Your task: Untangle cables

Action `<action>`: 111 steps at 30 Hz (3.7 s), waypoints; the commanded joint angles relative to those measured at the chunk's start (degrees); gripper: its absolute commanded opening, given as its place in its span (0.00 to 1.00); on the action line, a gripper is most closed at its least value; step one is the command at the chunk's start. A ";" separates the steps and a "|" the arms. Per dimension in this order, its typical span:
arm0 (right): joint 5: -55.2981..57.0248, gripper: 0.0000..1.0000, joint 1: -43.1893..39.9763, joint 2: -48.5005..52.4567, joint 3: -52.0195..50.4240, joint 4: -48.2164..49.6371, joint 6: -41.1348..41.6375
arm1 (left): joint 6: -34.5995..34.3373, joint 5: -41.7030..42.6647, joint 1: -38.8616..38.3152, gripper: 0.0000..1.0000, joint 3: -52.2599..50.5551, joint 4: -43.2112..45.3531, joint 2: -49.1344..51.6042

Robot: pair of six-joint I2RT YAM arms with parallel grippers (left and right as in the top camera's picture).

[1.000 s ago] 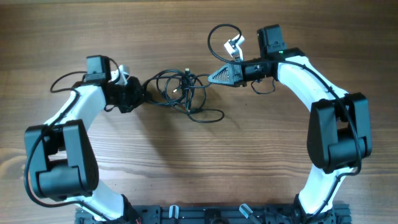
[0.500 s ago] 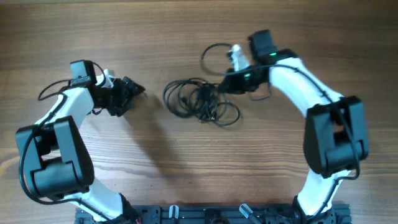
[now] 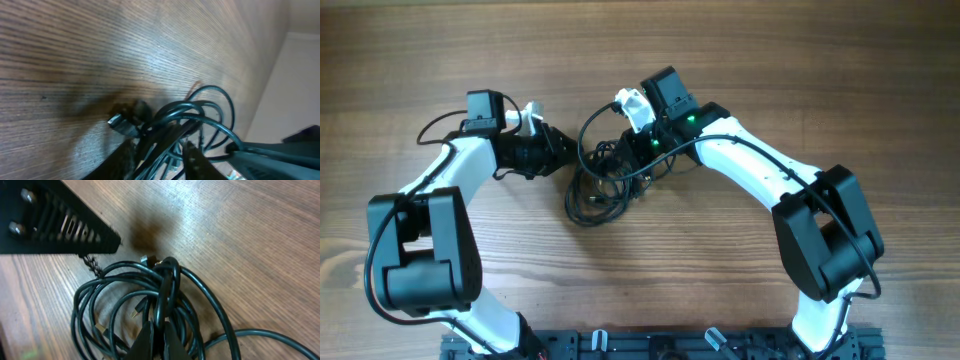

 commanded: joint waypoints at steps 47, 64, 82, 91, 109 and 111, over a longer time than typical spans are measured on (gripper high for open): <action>5.92 0.56 1.99 13.88 2.75 29.64 2.43 | 0.07 -7.56 -5.60 0.04 -0.22 3.23 2.93; -16.41 0.04 -2.60 -6.60 2.75 24.26 13.62 | -3.02 -15.67 -9.73 0.04 -0.22 4.28 3.02; -44.59 0.04 -7.17 -7.89 2.73 12.68 9.75 | 14.75 5.84 1.62 0.66 0.00 -3.72 -6.27; -40.02 0.04 -7.17 -7.89 2.73 13.25 14.60 | 33.00 25.00 2.99 0.52 0.00 -9.16 -8.07; -39.56 0.04 -7.21 -7.89 2.73 13.51 18.45 | 46.84 38.18 11.30 0.54 -0.15 -18.51 -8.11; -39.58 0.04 -7.23 -7.89 2.73 13.53 18.43 | 46.80 37.90 8.74 0.54 -0.15 -17.25 -8.09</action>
